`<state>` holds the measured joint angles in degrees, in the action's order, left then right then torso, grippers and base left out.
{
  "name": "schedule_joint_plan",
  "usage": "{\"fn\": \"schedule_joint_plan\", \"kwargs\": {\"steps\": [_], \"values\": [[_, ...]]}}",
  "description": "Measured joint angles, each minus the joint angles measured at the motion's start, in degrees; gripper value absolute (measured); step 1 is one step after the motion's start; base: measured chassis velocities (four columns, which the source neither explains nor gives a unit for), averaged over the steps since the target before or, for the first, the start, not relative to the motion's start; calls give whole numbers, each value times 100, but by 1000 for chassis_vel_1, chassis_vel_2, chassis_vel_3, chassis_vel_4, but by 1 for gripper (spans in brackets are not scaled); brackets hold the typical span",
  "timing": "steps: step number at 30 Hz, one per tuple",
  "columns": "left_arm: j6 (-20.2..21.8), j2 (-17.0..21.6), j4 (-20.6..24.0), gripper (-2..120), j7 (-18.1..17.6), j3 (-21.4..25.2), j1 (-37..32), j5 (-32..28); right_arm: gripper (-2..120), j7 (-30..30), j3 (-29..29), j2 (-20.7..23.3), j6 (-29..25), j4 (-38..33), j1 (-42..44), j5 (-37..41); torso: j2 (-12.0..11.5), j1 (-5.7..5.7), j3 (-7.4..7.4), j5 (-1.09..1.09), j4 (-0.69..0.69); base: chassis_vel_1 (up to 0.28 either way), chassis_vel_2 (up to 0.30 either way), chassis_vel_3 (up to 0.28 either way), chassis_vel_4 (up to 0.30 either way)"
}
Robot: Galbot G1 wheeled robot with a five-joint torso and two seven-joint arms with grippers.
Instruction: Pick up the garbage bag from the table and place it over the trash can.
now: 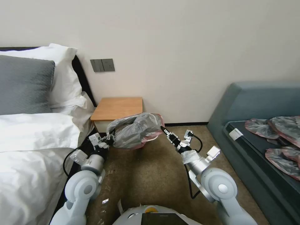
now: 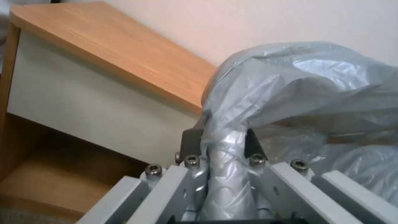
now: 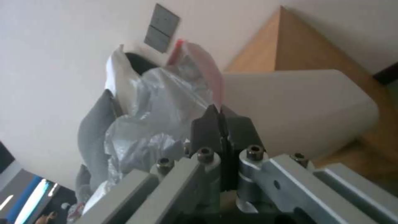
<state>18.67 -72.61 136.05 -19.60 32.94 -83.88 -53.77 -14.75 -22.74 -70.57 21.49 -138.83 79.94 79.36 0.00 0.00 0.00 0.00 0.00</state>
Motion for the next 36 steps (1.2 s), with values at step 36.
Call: {"fn": "schedule_joint_plan", "kwargs": {"steps": [36], "values": [[438, 65, 220, 4, -33, 427, 61, -1055, 0, 302, 48, 45, 138, 1186, -299, -1186, 0, 0, 0, 0, 0, 0, 0, 0, 0]]}}
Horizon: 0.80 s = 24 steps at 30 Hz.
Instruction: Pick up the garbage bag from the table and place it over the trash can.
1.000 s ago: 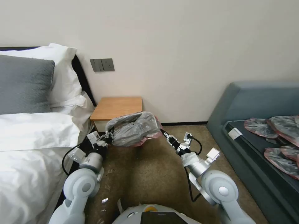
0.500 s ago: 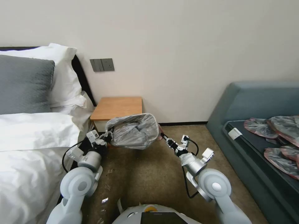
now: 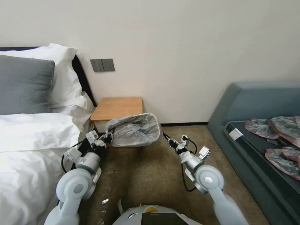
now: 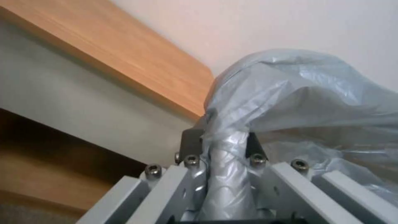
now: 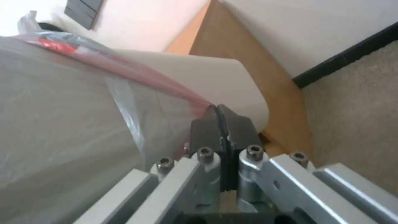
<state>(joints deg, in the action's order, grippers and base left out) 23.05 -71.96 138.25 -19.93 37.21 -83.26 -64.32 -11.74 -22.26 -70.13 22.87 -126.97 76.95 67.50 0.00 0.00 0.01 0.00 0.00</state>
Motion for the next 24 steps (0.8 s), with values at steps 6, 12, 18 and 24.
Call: {"fn": "schedule_joint_plan", "kwargs": {"steps": [6, 12, 18, 24], "values": [[129, -13, 44, 4, 29, 41, -24, -167, 0, 138, 74, -35, -52, 217, -121, -169, 0, 0, 0, 0, 0, 0, 0, 0, 0], [206, -37, 56, 4, 60, 38, -42, -214, 0, 232, 132, -73, -96, 468, -237, -355, 0, 0, -1, 0, 0, 0, 0, 0, 0], [244, -38, 71, 4, 65, 38, -45, -301, 0, 278, 162, -66, -131, 602, -337, -439, 0, 0, -1, 0, 0, 0, 0, 0, 0], [256, -45, 81, 4, 68, 43, -48, -331, 0, 284, 165, -16, -115, 636, -387, -462, 0, 0, -1, 0, -1, 0, 0, 0, 0]]}}
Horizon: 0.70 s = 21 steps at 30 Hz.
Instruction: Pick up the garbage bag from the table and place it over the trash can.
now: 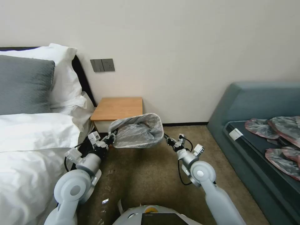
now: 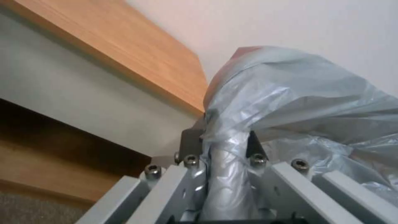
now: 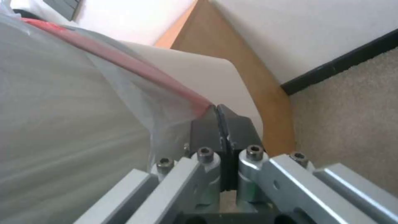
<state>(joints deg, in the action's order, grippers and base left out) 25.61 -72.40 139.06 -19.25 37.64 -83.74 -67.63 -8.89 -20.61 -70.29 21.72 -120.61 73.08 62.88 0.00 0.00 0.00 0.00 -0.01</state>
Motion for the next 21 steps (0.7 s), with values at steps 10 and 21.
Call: {"fn": "schedule_joint_plan", "kwargs": {"steps": [10, 21], "values": [[-60, -1, -137, 4, -23, 112, 79, 120, 25, 125, -207, 85, 19, -314, 362, -51, 0, 0, 0, 0, 0, 0, 0, 0, 0], [-75, 25, -248, 4, -65, 144, 171, 165, 68, 284, -548, 79, -83, -1024, 805, -30, 0, 0, 0, 0, 1, 0, 0, 0, 0]]}}
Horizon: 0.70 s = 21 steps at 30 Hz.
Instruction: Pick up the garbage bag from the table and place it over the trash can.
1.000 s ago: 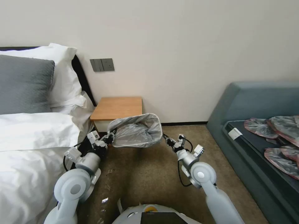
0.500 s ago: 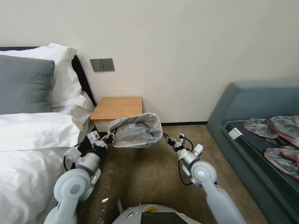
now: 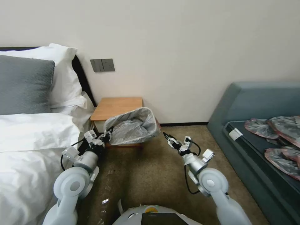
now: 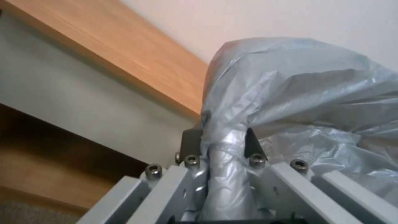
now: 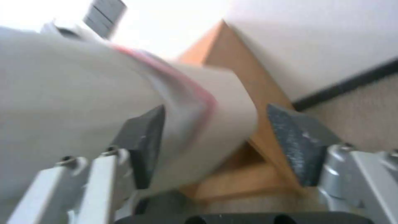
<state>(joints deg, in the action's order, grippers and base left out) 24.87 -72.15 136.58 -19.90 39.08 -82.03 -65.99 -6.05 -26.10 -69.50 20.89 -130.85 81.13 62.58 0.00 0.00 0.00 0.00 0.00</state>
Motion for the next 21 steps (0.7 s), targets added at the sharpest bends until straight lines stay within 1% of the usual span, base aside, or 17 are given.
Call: {"fn": "schedule_joint_plan", "kwargs": {"steps": [1, 2, 3, 6, 7, 8, 9, 11, 12, 13, 15, 16, 18, 19, 20, 21], "values": [[0, 15, -13, 4, 0, -13, 3, 46, 72, -16, -52, 24, -18, -136, 28, 26, 0, 0, 0, 0, 0, 0, 0, 0, 0], [0, 15, -13, 4, 0, -13, 3, 46, 72, -16, -52, 24, -18, -136, 28, 26, 0, 0, 0, 0, 0, 0, 0, 0, 0], [0, 28, -25, 4, 0, -28, 5, 107, 75, -40, -105, 70, -42, -292, 44, 81, 0, 0, 0, 0, 1, 0, 0, 0, 0], [-91, 95, -94, 4, 73, -162, 15, 597, 91, -110, -157, 219, -107, -628, -52, 177, 0, 0, 0, 0, 0, 0, 0, 0, 0], [-91, 95, -94, 4, 73, -162, 15, 597, 91, -110, -157, 219, -107, -628, -52, 177, 0, 0, 0, 0, 0, 0, 0, 0, 0], [-110, 107, -105, 4, 91, -185, 16, 679, 93, -110, -157, 255, -111, -665, -83, 180, 0, 0, 0, -1, 0, 0, 0, 0, 0], [-155, 146, -127, 4, 137, -263, 16, 914, 97, -97, -150, 389, -113, -746, -189, 186, 0, 0, 0, 0, 0, 0, 0, 0, 0], [-189, 204, -134, 4, 172, -389, 13, 1177, 100, -24, -82, 707, -110, -801, -418, 255, 0, 0, 0, -1, 1, 0, 0, 0, 0], [-189, 204, -134, 4, 172, -389, 13, 1177, 100, -24, -82, 707, -110, -801, -418, 255, 0, 0, 0, -1, 1, 0, 0, 0, 0], [-199, 224, -137, 4, 178, -449, 7, 1292, 100, 1, -41, 851, -102, -802, -519, 297, 0, 0, 0, -2, 1, 0, 0, 0, 0], [-286, 268, -171, 4, 191, -663, -43, 1724, 100, 157, 202, 1398, -41, -736, -987, 356, 0, 0, 0, 0, 0, 0, 0, 0, 0], [-286, 268, -171, 4, 191, -663, -43, 1724, 100, 157, 202, 1398, -41, -736, -987, 356, 0, 0, 0, 0, 0, 0, 0, 0, 0], [-338, 306, -202, 4, 215, -830, -98, 2022, 100, 254, 648, 1769, 7, -632, -1567, 301, 0, 0, 0, 0, -2, 0, 0, 0, 0], [-342, 320, -205, 4, 223, -883, -109, 2086, 100, 268, 883, 1867, 25, -591, -1821, 258, 0, 0, 0, 0, -3, 0, 0, 0, 0], [-342, 320, -205, 4, 223, -883, -109, 2086, 100, 268, 883, 1867, 25, -591, -1821, 258, 0, 0, 0, 0, -3, 0, 0, 0, 0], [-346, 338, -211, 4, 235, -935, -114, 2179, 100, 285, 1151, 1947, 56, -544, -2074, 169, 0, 0, 0, 0, -1, 0, 0, 0, 0]]}}
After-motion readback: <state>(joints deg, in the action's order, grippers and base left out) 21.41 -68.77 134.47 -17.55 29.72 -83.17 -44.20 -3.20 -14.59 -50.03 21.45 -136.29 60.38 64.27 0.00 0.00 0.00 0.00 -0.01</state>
